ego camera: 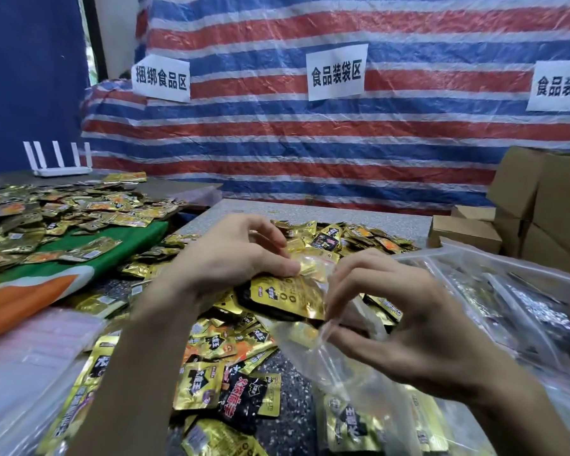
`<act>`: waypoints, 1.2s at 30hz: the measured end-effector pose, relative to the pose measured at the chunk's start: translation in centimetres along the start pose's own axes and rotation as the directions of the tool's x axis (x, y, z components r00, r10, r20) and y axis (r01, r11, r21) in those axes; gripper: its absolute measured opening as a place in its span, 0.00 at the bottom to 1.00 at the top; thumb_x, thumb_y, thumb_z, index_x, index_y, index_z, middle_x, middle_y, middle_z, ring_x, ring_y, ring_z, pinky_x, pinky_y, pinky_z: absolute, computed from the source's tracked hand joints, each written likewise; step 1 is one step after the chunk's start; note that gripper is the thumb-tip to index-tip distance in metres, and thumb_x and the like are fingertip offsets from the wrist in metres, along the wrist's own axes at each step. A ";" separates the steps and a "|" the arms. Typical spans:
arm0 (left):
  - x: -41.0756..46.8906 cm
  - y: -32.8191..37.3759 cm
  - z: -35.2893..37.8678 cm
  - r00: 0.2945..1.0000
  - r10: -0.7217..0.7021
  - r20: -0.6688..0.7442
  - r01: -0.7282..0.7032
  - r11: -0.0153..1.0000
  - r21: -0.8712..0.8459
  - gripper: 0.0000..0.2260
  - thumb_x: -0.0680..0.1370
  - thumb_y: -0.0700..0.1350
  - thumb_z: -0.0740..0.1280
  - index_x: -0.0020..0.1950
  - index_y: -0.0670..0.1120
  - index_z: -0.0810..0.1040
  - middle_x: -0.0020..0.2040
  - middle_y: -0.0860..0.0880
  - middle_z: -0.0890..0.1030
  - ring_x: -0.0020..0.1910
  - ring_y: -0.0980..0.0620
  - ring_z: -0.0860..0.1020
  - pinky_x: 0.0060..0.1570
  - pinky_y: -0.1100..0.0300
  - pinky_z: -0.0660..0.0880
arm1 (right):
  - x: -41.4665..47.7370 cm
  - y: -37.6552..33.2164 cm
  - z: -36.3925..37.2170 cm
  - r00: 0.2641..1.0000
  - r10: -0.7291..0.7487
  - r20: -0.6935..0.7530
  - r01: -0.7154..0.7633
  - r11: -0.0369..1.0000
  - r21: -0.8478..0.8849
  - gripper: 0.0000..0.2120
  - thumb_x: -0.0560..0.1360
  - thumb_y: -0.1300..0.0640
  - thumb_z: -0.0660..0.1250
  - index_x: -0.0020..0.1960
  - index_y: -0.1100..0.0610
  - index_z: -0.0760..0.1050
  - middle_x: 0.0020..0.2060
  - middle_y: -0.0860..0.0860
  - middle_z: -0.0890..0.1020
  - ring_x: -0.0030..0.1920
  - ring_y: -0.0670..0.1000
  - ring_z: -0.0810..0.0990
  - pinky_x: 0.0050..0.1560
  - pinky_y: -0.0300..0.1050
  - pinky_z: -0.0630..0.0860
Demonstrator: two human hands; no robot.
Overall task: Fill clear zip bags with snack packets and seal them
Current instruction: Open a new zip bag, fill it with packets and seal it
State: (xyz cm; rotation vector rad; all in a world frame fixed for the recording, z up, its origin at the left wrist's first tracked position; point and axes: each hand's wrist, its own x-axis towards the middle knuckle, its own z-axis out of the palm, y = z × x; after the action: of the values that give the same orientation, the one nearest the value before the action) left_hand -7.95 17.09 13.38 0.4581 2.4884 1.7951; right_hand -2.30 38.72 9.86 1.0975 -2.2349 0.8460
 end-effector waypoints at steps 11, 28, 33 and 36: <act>0.2 0.0 1.9 0.975 0.222 -0.029 -0.223 0.974 -0.044 0.06 0.81 0.43 0.66 0.56 0.43 0.78 0.54 0.44 0.82 0.42 0.47 0.85 0.44 0.55 0.83 | 0.3 0.0 1.2 0.917 0.138 -0.374 -0.102 0.988 0.114 0.08 0.73 0.55 0.75 0.42 0.58 0.79 0.41 0.50 0.83 0.46 0.51 0.83 0.48 0.54 0.81; 9.0 -15.8 -1.7 0.915 0.045 -0.400 0.236 0.746 0.623 0.06 0.75 0.44 0.71 0.44 0.57 0.79 0.64 0.46 0.76 0.67 0.41 0.69 0.64 0.45 0.69 | 0.4 -0.5 -0.2 0.957 0.226 -0.179 -0.235 0.972 -0.025 0.13 0.70 0.43 0.69 0.41 0.52 0.81 0.36 0.44 0.83 0.41 0.45 0.82 0.41 0.43 0.78; 10.5 -19.6 -0.6 0.956 -0.120 -0.266 0.274 0.680 0.680 0.12 0.80 0.53 0.67 0.63 0.57 0.80 0.80 0.47 0.56 0.79 0.42 0.54 0.75 0.38 0.51 | 0.3 -0.6 -0.5 0.960 0.245 -0.140 -0.245 0.969 0.012 0.12 0.70 0.43 0.70 0.41 0.53 0.81 0.31 0.48 0.83 0.32 0.47 0.82 0.32 0.49 0.78; 11.0 -19.9 -0.8 0.956 -0.074 -0.285 0.256 0.688 0.679 0.13 0.82 0.49 0.62 0.62 0.44 0.79 0.78 0.46 0.62 0.66 0.43 0.74 0.64 0.40 0.72 | 0.1 -0.5 -0.7 0.955 0.257 -0.149 -0.256 0.966 0.025 0.09 0.70 0.47 0.72 0.41 0.53 0.81 0.32 0.49 0.84 0.32 0.47 0.83 0.33 0.50 0.79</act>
State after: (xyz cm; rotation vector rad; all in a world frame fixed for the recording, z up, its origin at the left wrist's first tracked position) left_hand -22.89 13.49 -3.36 0.0033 3.2117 0.7766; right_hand -1.83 38.89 10.57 0.7262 -2.2764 1.0052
